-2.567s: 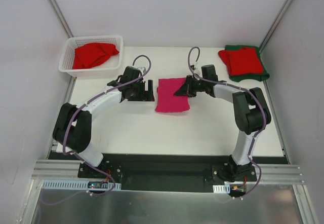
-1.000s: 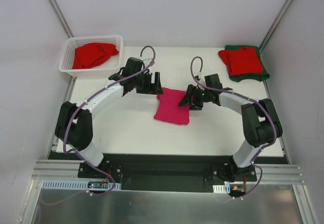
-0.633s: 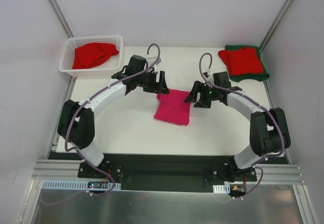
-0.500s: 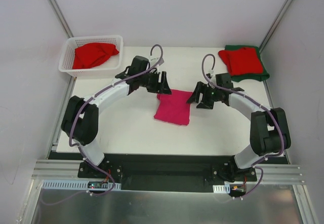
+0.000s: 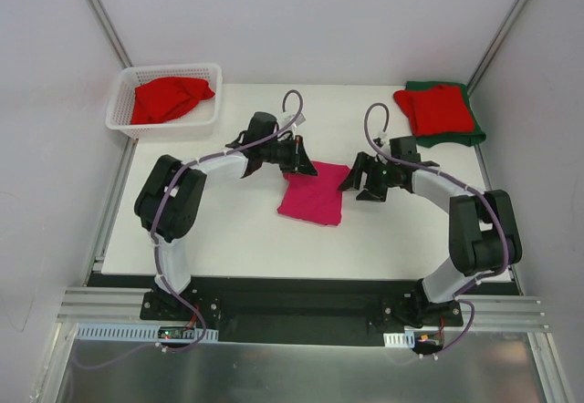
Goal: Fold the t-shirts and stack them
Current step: Put the neatly folded tshirt into the corner of the board with the right arm
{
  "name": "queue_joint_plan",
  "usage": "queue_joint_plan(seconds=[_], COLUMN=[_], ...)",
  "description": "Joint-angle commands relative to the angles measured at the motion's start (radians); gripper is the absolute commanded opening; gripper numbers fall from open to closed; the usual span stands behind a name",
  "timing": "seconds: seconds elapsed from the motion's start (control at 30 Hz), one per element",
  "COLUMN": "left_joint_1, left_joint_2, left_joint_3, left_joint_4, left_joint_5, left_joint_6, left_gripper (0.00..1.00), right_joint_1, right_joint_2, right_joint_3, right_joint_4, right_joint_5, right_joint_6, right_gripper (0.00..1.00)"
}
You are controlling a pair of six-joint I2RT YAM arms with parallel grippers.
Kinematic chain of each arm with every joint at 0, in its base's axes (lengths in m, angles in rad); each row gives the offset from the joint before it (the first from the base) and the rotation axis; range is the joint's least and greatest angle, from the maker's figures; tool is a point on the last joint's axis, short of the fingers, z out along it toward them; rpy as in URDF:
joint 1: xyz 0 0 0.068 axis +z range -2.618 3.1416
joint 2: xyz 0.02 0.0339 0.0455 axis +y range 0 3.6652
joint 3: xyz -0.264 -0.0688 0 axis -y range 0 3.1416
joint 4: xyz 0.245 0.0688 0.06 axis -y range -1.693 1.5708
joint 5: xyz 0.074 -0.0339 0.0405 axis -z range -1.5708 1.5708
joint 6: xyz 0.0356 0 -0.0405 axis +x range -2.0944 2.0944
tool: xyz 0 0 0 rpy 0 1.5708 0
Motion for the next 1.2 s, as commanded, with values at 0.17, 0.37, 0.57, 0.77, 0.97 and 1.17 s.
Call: queue_joint_plan(seconds=[0.17, 0.37, 0.57, 0.77, 0.97, 1.17], left_joint_1=[0.038, 0.074, 0.091, 0.092, 0.095, 0.101], left_joint_2=[0.021, 0.022, 0.067, 0.105, 0.122, 0.102], left_joint_3=[-0.105, -0.160, -0.151, -0.122, -0.113, -0.121], left_joint_4=[0.183, 0.208, 0.212, 0.212, 0.203, 0.199], left_joint_5=[0.069, 0.065, 0.061, 0.055, 0.051, 0.057], left_joint_6=[-0.070, -0.064, -0.066, -0.070, -0.064, -0.063], left_gripper=[0.00, 0.00, 0.00, 0.00, 0.00, 0.00], right_joint_1=[-0.016, -0.016, -0.016, -0.022, -0.039, -0.072], right_joint_2=[0.066, 0.108, 0.159, 0.226, 0.272, 0.304], right_joint_3=[-0.042, -0.037, -0.002, 0.069, 0.127, 0.158], right_joint_4=[0.087, 0.123, 0.135, 0.137, 0.137, 0.140], right_joint_5=[-0.009, -0.024, -0.014, -0.009, -0.004, -0.023], right_joint_6=[0.009, 0.023, 0.044, 0.063, 0.084, 0.092], right_gripper=[0.81, 0.81, 0.82, 0.82, 0.82, 0.83])
